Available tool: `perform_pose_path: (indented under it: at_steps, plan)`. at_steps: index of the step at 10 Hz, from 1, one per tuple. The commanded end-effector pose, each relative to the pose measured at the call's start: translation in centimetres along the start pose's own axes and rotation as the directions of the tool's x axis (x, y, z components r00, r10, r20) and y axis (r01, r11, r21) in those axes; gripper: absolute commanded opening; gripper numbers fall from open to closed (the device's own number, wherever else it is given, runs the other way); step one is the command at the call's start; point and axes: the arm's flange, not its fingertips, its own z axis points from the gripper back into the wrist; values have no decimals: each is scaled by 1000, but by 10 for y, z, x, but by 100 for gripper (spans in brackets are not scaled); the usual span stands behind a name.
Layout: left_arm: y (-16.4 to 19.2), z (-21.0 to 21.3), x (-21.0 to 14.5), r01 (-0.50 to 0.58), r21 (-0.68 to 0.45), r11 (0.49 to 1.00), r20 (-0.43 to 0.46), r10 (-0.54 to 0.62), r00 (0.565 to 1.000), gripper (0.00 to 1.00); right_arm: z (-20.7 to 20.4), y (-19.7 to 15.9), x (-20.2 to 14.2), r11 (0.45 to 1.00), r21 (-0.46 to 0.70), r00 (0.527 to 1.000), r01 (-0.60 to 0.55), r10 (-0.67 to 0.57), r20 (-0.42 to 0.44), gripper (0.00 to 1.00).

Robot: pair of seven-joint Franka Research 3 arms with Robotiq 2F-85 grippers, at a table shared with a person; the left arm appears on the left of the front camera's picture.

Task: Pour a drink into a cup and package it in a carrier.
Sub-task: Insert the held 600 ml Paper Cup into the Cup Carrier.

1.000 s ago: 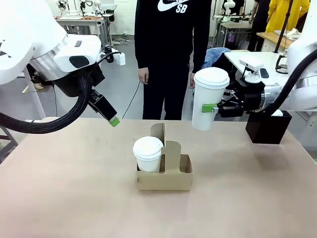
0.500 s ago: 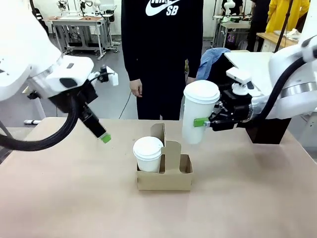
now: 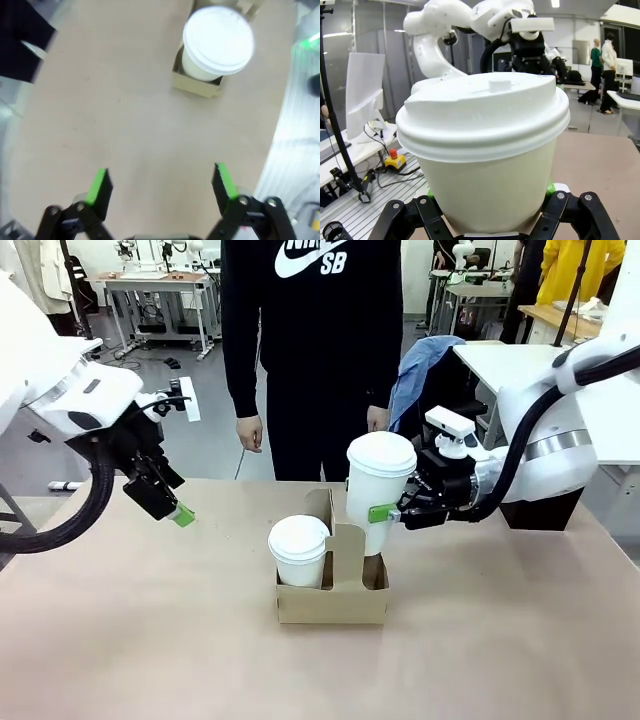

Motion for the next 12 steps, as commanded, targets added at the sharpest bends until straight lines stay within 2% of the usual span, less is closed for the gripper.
perform_pose_path:
  at_steps: [1, 2, 7, 12]
  plan:
    - [-16, -11, -26, -44, -61, 997, 62, 48, 997, 95, -1, -5, -7, 998, 57, 999, -33, 34, -15, 81]
    - [0, 0, 0, 0, 0, 1000, 0, 0, 1000, 95, -2, -7, -12, 997, 66, 999, -31, 33, -22, 81]
    - [0, 0, 0, 0, 0, 1000, 0, 0, 1000, 95, -6, -12, -48, 996, 94, 997, -1, 8, -73, 81]
    - [0, 0, 0, 0, 0, 1000, 0, 0, 1000, 95, -6, -23, -83, 992, 125, 995, -26, 38, -95, 81]
